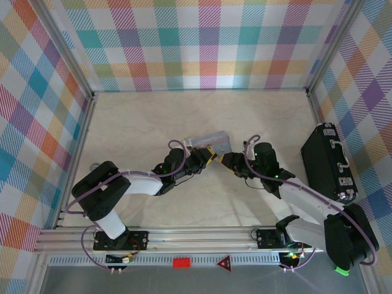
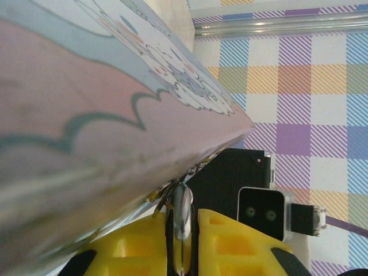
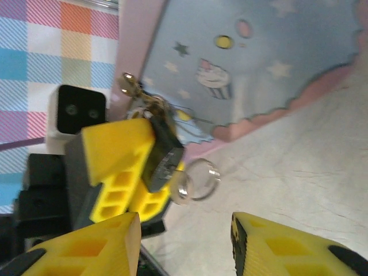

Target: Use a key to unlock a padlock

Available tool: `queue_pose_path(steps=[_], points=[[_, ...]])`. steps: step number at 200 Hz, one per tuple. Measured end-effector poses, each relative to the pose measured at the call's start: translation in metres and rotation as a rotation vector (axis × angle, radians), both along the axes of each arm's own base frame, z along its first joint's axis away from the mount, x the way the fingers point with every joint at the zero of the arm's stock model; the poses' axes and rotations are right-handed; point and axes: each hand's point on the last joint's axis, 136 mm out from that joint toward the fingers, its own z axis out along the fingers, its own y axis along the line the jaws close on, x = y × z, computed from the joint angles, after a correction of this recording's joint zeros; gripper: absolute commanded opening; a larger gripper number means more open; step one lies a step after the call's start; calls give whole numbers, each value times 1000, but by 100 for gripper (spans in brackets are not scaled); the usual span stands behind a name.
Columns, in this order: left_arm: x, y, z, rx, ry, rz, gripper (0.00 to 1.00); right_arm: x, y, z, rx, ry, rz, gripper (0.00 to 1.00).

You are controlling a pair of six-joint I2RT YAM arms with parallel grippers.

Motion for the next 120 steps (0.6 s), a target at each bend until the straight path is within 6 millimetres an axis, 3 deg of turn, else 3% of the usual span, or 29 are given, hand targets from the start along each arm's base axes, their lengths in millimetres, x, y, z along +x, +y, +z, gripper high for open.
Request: queue_pose_path(steps=[40, 90, 120], points=[[-2, 0, -1, 1, -1, -9, 0, 0, -5, 4, -29, -56, -9, 31], [-1, 1, -1, 1, -1, -8, 0, 5, 6, -13, 21, 11, 0, 23], [-2, 1, -1, 3, -3, -9, 0, 7, 9, -7, 57, 6, 3, 20]])
